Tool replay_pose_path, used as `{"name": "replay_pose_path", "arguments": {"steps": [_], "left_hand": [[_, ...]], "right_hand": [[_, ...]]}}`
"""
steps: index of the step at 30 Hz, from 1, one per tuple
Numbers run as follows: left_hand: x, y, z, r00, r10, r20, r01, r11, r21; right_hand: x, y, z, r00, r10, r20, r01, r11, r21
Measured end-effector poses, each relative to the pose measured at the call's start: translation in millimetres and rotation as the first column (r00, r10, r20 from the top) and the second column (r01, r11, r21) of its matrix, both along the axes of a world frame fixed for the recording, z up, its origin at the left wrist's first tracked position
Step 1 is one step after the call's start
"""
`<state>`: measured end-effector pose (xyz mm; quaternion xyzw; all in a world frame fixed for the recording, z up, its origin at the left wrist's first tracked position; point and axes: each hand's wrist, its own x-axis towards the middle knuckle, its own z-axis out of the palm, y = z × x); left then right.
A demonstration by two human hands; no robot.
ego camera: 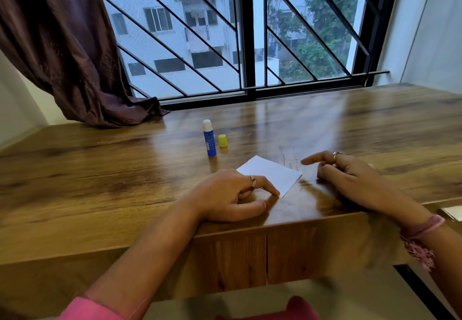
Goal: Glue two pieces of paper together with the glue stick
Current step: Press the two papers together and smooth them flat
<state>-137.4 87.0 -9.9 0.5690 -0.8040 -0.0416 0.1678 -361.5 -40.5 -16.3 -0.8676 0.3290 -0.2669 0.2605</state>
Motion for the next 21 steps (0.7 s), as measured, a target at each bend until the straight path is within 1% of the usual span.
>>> {"name": "replay_pose_path", "arguments": {"steps": [2, 5, 7, 9, 12, 16, 18, 21], "left_hand": [[-0.1, 0.1, 0.0, 1.000, -0.001, 0.002, 0.001, 1.000, 0.001], [-0.2, 0.3, 0.3, 1.000, -0.004, -0.011, 0.004, 1.000, 0.008], [0.1, 0.1, 0.5, 1.000, -0.008, -0.017, 0.008, 1.000, 0.013], [-0.1, -0.1, 0.7, 1.000, -0.009, -0.017, 0.009, 1.000, 0.019], [0.1, 0.3, 2.1, 1.000, -0.007, -0.025, 0.007, 1.000, 0.015], [3.2, 4.1, 5.5, 0.996, -0.030, -0.090, 0.026, 0.999, -0.039], [4.3, 5.2, 6.7, 0.995, -0.017, -0.096, 0.013, 0.999, -0.045], [4.7, 5.4, 7.2, 0.997, 0.017, -0.080, -0.022, 0.998, -0.052]], "right_hand": [[-0.3, -1.4, -0.8, 0.999, 0.015, -0.039, -0.015, 1.000, -0.020], [1.1, -1.9, -1.4, 0.982, 0.022, -0.189, -0.040, 0.995, -0.088], [2.9, -1.3, -0.4, 0.949, 0.011, -0.314, -0.062, 0.986, -0.154], [3.7, -0.6, 1.2, 0.933, 0.024, -0.358, -0.090, 0.982, -0.168], [1.6, -1.3, 1.5, 0.959, 0.065, -0.275, -0.096, 0.990, -0.103], [-1.5, -2.7, -1.4, 0.974, 0.094, -0.205, -0.112, 0.991, -0.079], [-3.0, -2.4, -2.0, 0.982, 0.115, -0.150, -0.124, 0.991, -0.054], [-5.1, -2.8, -3.8, 0.981, 0.144, -0.132, -0.151, 0.987, -0.048]]}}
